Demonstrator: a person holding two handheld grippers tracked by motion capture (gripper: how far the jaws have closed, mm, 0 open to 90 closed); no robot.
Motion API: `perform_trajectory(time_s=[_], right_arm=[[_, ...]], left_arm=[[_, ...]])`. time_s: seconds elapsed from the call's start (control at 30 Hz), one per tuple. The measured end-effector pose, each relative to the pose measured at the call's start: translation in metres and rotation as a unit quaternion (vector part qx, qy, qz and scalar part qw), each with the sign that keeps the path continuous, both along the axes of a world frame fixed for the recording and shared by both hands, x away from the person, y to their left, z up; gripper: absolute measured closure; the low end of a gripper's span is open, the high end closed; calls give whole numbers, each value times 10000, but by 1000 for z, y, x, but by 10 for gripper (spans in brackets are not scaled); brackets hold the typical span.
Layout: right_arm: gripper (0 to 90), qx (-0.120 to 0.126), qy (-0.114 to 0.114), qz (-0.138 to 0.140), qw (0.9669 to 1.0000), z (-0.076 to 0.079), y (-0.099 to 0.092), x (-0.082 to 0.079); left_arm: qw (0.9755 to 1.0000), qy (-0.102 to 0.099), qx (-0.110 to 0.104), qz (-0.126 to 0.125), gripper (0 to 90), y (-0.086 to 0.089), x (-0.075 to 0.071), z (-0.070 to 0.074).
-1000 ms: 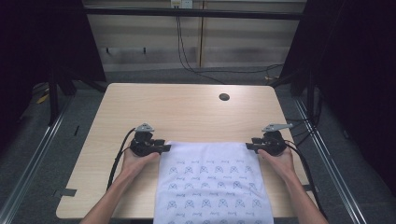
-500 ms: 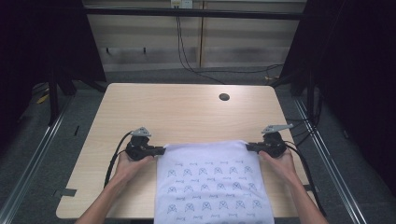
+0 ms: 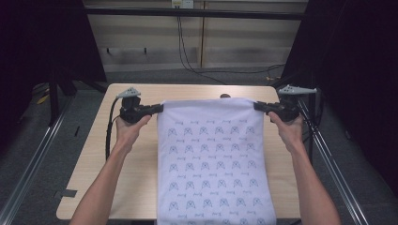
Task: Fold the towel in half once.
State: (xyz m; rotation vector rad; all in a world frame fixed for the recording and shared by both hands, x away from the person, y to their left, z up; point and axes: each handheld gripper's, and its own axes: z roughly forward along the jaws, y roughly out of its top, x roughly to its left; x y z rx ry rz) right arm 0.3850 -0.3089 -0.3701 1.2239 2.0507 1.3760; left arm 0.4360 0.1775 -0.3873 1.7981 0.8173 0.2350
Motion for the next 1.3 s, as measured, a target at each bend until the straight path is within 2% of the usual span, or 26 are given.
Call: perform_trajectory(time_s=[0.1, 0.17, 0.2, 0.23, 0.3, 0.33, 0.43, 0.5, 0.6, 0.67, 0.73, 0.77, 0.8, 0.83, 0.87, 0.9, 0.93, 1.0, 1.1, 1.13, 1.17, 1.2, 1.23, 1.27, 1.3], right_arm=[[868, -45, -165, -105, 9998, 21, -3, 6], [867, 157, -349, -163, 9991, 31, -4, 2], [866, 236, -342, -84, 9991, 32, -4, -1], [866, 181, -279, 52, 9994, 31, -2, -5], [867, -35, -172, 227, 9996, 24, 0, -16], [867, -44, -105, 296, 9995, 18, -1, -23], [868, 41, 99, 389, 9992, -1, -10, -45], [868, 78, 156, 551, 9983, -12, -15, -64], [868, 208, 220, 763, 9966, -24, -17, -98], [867, 328, 260, 875, 9953, -33, -15, -123], [868, 322, 440, 889, 9945, -45, -13, -145], [867, 176, 564, 937, 9938, -51, -11, -154], [867, 81, 633, 950, 9934, -55, -10, -164], [867, 138, 723, 964, 9926, -60, -11, -174], [868, 86, 818, 993, 9917, -65, -11, -183], [867, -12, 887, 1001, 9910, -69, -10, -192], [867, 18, 956, 1007, 9903, -73, -11, -200], [867, -68, 1187, 1059, 9872, -83, -10, -212], [868, -271, 1580, 1124, 9806, -103, -5, -218], [867, -325, 1771, 1101, 9775, -110, -3, -217], [867, -521, 1873, 1083, 9749, -113, -1, -215], [868, -545, 1867, 1083, 9749, -113, 0, -213], [868, -530, 1871, 1097, 9748, -113, 2, -210], [868, -632, 1895, 1070, 9740, -115, 4, -207], [869, -782, 1977, 1066, 9713, -118, 7, -205]], left_arm=[[9999, -159, 36, -50, 878, -6, 3, 16], [9998, -164, -75, -110, 878, -7, -1, 18], [9997, -154, -41, -171, 878, -8, -4, 17], [9996, -148, 32, -233, 878, -8, -9, 14], [9994, -87, 112, -305, 877, -7, -20, 5], [9992, -30, 88, -391, 876, -6, -27, 0], [9980, 33, 166, -606, 877, -1, -52, -12], [9968, 35, 319, -732, 877, 3, -70, -17], [9951, 80, 277, -947, 877, 10, -103, -23], [9939, 145, 377, -1023, 877, 12, -121, -28], [9920, 244, 379, -1182, 877, 13, -139, -34], [9908, 285, 415, -1259, 877, 14, -148, -38], [9895, 399, 395, -1334, 877, 14, -157, -43], [9887, 506, 380, -1356, 877, 15, -165, -48], [9874, 630, 364, -1404, 877, 16, -172, -54], [9855, 787, 377, -1453, 876, 15, -180, -60], [9833, 911, 537, -1481, 875, 13, -186, -67], [9772, 1090, 743, -1661, 876, 9, -194, -80], [9693, 1346, 1019, -1789, 875, 4, -196, -94], [9666, 1442, 1108, -1804, 876, 1, -194, -99], [9654, 1534, 1160, -1761, 875, -1, -192, -103], [9648, 1527, 1310, -1693, 875, -3, -191, -106], [9642, 1549, 1309, -1707, 875, -5, -189, -108], [9646, 1572, 1276, -1689, 875, -5, -187, -109], [9658, 1575, 1265, -1623, 875, -5, -185, -109]])
